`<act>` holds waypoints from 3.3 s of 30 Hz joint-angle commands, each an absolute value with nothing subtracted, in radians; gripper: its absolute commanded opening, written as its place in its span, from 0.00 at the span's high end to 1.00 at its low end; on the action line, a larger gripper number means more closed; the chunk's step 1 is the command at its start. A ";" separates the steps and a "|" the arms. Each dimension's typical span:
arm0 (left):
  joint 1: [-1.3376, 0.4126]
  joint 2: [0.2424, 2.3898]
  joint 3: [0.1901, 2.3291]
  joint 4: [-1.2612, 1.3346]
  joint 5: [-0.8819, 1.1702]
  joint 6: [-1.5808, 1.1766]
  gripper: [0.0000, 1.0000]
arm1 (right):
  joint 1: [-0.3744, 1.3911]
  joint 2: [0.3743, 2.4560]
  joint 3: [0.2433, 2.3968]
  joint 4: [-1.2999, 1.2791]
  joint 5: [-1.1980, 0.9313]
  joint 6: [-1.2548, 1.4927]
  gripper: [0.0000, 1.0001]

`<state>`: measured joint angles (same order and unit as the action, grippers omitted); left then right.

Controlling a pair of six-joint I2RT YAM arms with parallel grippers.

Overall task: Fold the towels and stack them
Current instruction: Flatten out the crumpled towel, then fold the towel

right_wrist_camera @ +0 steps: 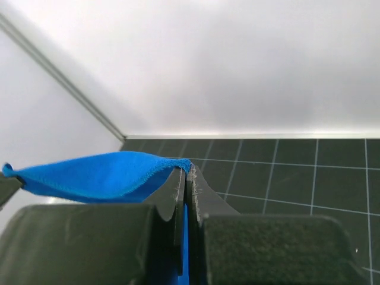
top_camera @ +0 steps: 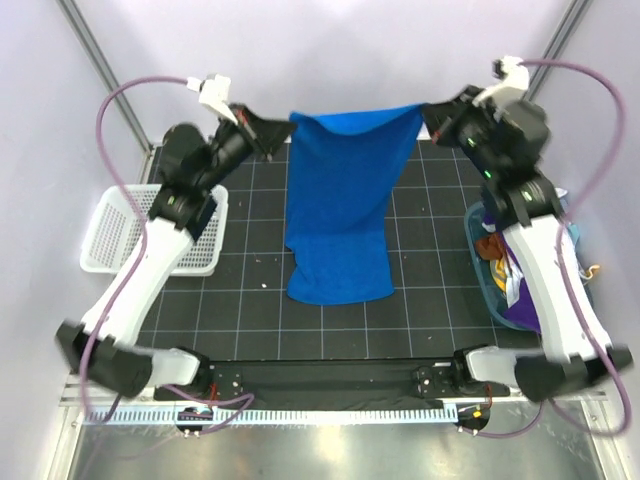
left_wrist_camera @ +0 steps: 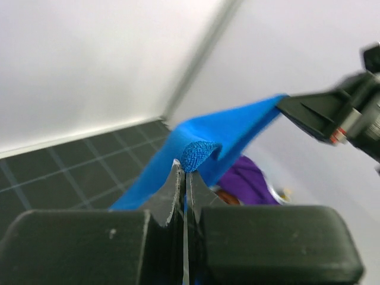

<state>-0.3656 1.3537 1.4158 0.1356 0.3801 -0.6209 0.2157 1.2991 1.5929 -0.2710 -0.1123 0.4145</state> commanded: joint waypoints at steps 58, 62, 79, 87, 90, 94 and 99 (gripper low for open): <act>-0.517 1.092 1.986 -0.304 0.390 -0.542 1.00 | 0.224 1.063 2.146 -0.529 -0.338 0.491 0.99; -0.517 1.182 1.993 -0.296 0.365 -0.483 1.00 | 0.224 1.120 2.111 -0.489 -0.307 0.469 0.99; -0.180 1.880 1.942 0.221 0.554 -0.705 1.00 | 0.183 1.785 1.992 -0.175 -0.115 0.344 0.99; -0.138 2.226 2.189 0.253 0.626 -0.772 1.00 | 0.172 2.086 2.143 -0.114 -0.086 0.359 0.99; -0.137 2.278 2.191 0.255 0.623 -0.764 1.00 | 0.169 2.146 2.143 -0.087 -0.077 0.368 0.99; -0.126 2.332 2.209 0.238 0.623 -0.762 1.00 | 0.160 2.180 2.122 -0.071 -0.080 0.386 0.99; -0.126 2.318 2.126 0.248 0.620 -0.758 1.00 | 0.161 2.145 2.020 -0.051 -0.103 0.410 0.99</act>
